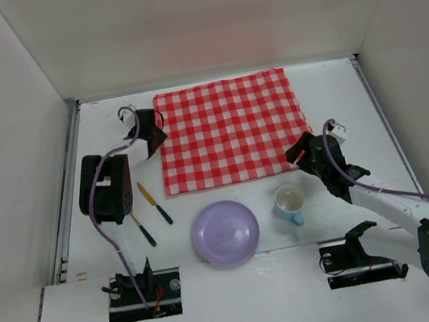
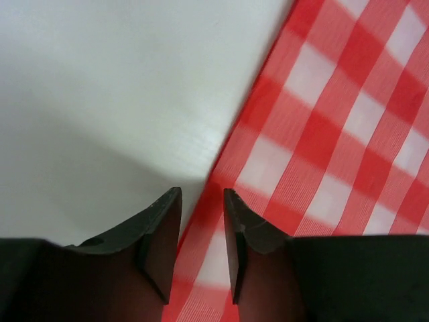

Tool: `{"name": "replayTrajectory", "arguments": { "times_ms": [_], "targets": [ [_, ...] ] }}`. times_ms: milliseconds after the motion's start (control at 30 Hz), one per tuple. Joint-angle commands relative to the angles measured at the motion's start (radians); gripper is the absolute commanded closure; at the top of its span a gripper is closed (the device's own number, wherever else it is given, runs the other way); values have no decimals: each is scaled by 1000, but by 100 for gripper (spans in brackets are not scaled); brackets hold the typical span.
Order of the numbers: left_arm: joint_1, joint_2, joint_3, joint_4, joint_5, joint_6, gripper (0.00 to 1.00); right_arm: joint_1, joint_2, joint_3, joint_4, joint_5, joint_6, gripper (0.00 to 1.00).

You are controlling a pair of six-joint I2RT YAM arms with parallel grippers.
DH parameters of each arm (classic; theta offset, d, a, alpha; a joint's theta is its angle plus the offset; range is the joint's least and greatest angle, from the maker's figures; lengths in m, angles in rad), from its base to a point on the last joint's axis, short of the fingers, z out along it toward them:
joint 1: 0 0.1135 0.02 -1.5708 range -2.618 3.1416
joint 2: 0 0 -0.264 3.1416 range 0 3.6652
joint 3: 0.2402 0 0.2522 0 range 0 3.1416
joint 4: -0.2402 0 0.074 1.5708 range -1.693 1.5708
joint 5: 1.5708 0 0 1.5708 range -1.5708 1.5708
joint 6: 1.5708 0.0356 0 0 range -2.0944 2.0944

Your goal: Set the dinner table for one person

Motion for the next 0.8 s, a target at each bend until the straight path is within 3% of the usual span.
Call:
{"name": "replayTrajectory", "arguments": {
  "times_ms": [0, 167, 300, 367, 533, 767],
  "targets": [
    [-37, -232, -173, 91, -10, -14, 66, 29, -58, -14, -43, 48, 12, 23],
    [-156, -453, -423, 144, -81, -29, 55, 24, -96, -14, -93, 78, 10, 28],
    [-198, -635, -613, 130, -113, -64, 52, 35, -156, -17, -129, 96, 4, 51],
    [-190, -730, -692, 106, -115, -72, 52, 58, -193, -14, -152, 108, -3, 56],
    [-175, -879, -802, 8, -94, -75, 48, 99, -274, 23, -235, 157, -57, 51],
    [-224, -763, -793, 35, -28, -47, 48, 144, -349, 46, -306, 176, -63, 40]
  ]
}}
